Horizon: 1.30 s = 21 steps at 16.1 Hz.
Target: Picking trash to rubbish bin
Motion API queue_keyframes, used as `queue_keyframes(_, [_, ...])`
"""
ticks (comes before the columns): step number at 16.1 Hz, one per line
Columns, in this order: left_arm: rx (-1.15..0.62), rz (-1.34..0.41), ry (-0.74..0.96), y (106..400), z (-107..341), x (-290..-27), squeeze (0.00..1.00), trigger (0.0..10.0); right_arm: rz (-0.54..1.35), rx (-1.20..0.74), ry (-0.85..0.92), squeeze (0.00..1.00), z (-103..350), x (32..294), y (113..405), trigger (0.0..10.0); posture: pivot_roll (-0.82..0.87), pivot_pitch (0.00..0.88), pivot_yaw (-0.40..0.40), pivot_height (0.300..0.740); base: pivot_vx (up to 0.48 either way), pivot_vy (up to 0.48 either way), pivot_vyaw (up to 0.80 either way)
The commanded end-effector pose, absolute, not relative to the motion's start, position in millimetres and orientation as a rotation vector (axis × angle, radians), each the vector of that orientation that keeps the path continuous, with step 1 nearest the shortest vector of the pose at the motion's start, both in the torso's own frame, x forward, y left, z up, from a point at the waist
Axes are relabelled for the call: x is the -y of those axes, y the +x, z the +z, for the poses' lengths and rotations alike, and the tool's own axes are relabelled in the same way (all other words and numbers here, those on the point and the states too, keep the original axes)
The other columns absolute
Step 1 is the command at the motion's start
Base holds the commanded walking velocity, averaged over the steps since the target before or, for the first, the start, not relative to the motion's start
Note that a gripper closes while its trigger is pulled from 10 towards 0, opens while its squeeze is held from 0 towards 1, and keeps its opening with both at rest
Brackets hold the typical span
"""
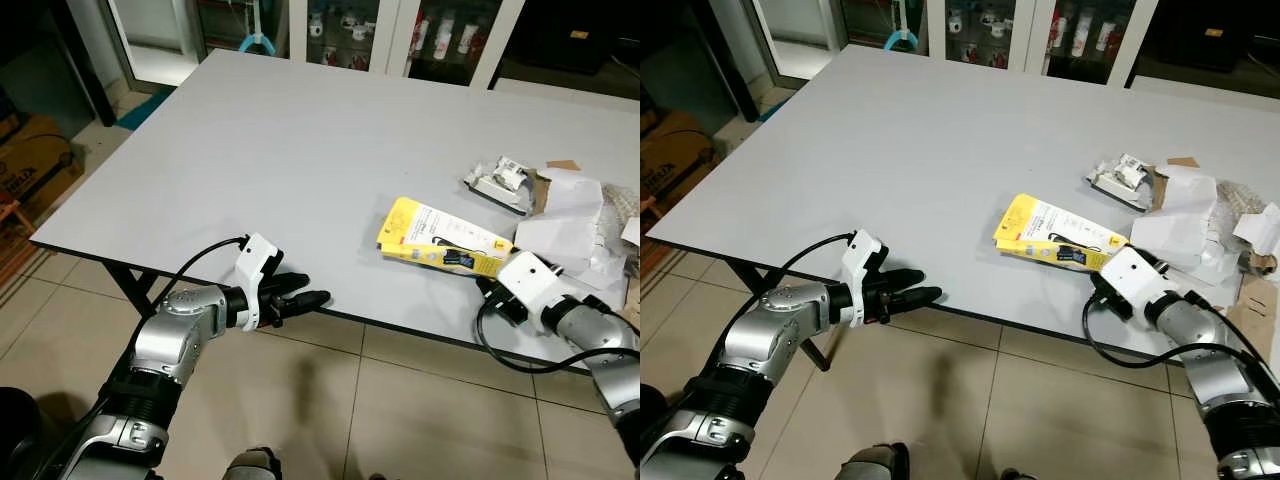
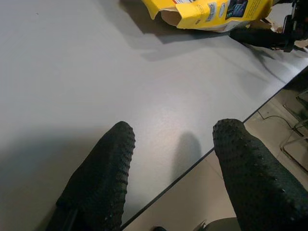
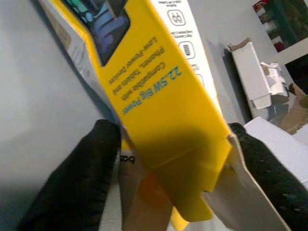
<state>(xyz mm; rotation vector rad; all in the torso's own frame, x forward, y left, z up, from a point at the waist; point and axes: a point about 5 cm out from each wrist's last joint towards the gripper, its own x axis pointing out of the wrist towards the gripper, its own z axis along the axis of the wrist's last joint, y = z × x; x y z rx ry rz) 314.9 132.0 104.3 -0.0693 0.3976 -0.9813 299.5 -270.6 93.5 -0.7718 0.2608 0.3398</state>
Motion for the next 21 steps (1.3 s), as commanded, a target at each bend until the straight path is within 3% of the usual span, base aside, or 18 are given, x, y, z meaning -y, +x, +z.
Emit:
queue_keyframes(1, [-0.399, -1.000, -0.065, 312.5, 105.4, -129.6, 0.00, 10.0, 0.412, -0.421, -0.740, 0.00, 55.1, 269.9, 279.1, 0.0, 0.30, 0.157, 0.004, 0.740, 0.000, 0.000, 0.00])
queue_keyframes(21, [-0.410, -1.006, -0.075, 309.1, 104.7, -127.8, 0.00, 10.0, 0.369, -0.342, -0.730, 0.00, 51.9, 267.7, 278.9, 0.0, 0.30, 0.168, 0.007, 0.740, 0.000, 0.000, 0.00])
